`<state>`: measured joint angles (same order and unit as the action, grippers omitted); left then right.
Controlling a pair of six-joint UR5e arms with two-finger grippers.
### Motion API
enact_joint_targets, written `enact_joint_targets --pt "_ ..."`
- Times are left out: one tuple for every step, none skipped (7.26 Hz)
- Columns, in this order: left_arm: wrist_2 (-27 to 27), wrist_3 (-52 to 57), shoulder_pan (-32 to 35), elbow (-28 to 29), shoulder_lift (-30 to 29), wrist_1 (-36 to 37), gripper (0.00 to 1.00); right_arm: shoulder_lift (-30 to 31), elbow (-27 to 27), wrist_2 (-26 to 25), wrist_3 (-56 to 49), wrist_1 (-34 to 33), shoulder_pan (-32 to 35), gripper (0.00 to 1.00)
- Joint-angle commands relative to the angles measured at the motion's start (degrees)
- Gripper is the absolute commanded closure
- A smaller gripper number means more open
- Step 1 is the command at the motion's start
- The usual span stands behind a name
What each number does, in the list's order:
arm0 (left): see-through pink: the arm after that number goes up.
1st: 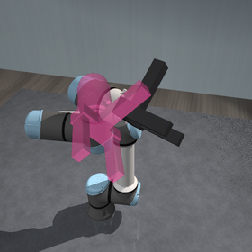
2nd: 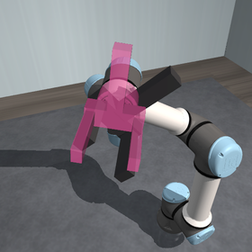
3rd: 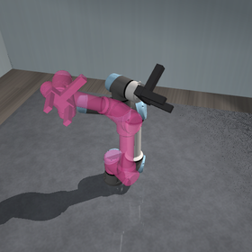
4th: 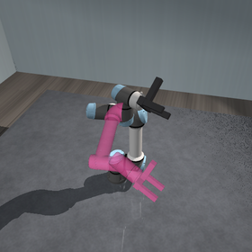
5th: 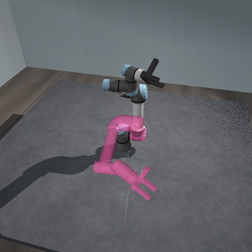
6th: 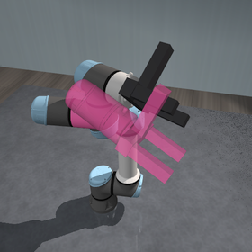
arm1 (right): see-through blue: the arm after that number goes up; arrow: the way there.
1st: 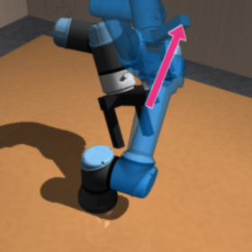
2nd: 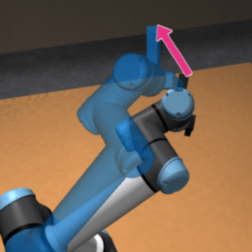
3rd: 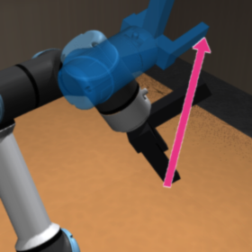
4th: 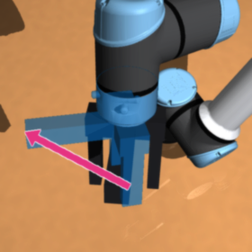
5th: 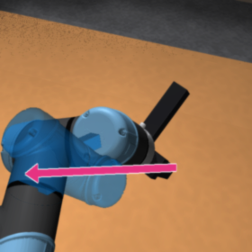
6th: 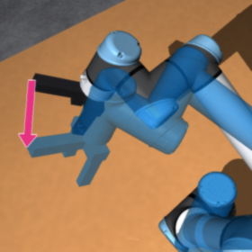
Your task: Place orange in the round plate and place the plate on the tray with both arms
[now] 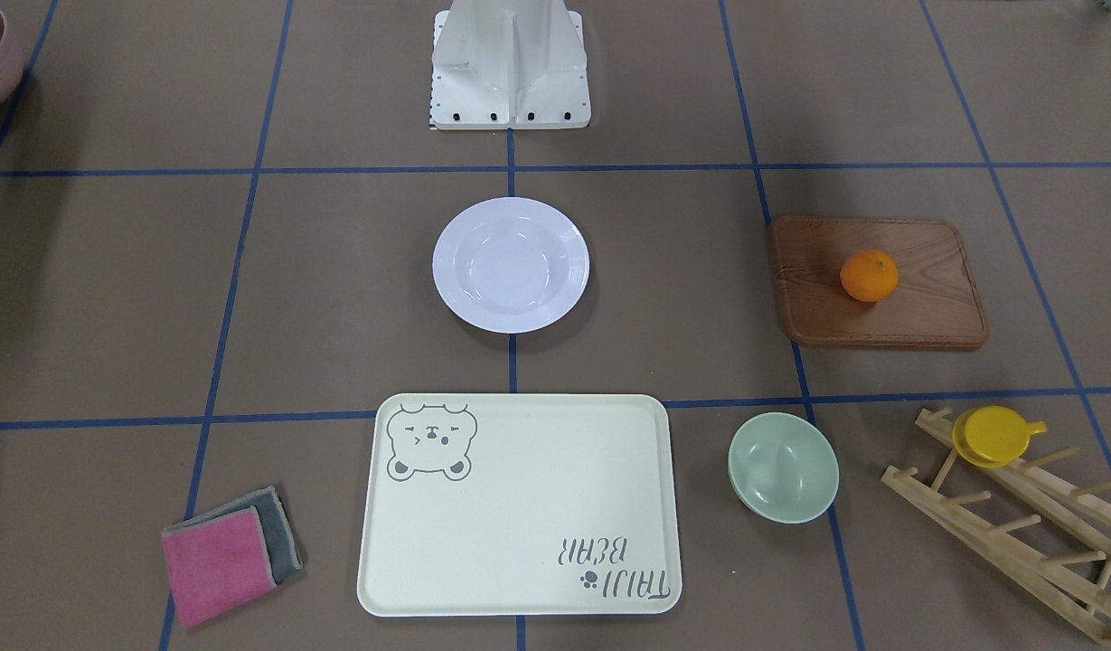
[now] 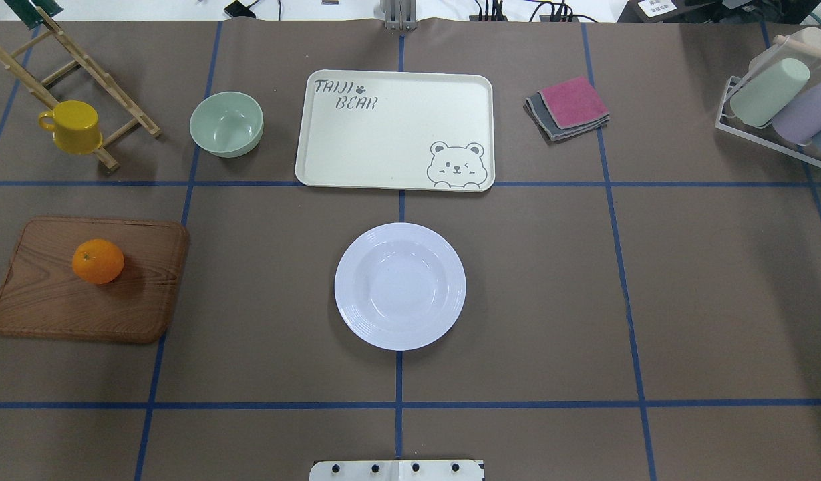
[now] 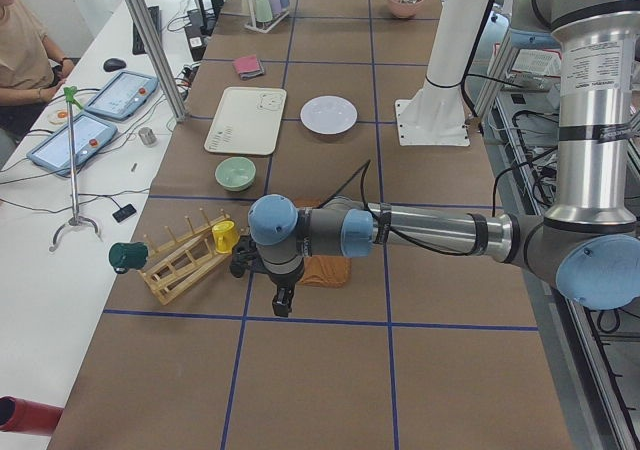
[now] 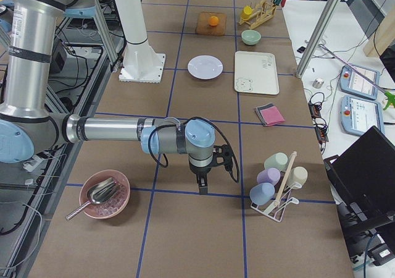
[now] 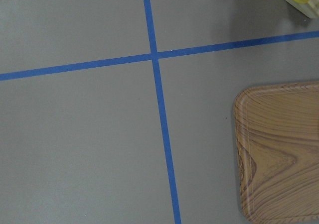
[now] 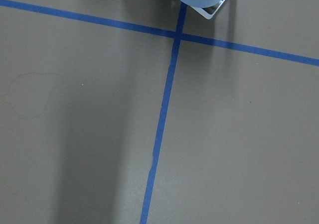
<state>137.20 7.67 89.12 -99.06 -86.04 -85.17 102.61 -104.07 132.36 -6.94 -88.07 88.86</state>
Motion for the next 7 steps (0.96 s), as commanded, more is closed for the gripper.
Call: enact_joint_targets --pt "-0.3 0.1 -0.1 -1.8 0.1 -0.2 0.0 0.1 -0.2 0.0 0.0 0.1 0.0 0.0" --pt "-0.2 -0.1 -0.1 -2.9 0.2 -0.2 0.0 -0.1 -0.2 0.0 0.0 0.1 0.0 0.0" --pt "-0.2 -0.1 -0.2 -2.9 0.2 -0.1 0.0 -0.3 -0.2 0.0 0.1 0.1 0.0 0.0" --pt "0.0 -0.4 -0.4 -2.9 -0.1 -0.4 0.0 -0.9 -0.2 0.0 0.3 0.2 -0.1 0.0" --pt "0.2 -0.4 -0.4 -4.5 -0.9 -1.7 0.0 -2.0 -0.2 0.0 0.7 0.2 -0.3 0.0" --pt "0.0 -0.6 -2.5 -3.4 -4.3 -7.2 0.0 -2.9 -0.5 0.0 0.8 0.2 -0.8 0.0" --pt "0.3 0.1 -3.4 -4.3 -3.4 -9.6 0.0 -3.4 -0.7 0.0 0.9 0.3 -1.7 0.0"
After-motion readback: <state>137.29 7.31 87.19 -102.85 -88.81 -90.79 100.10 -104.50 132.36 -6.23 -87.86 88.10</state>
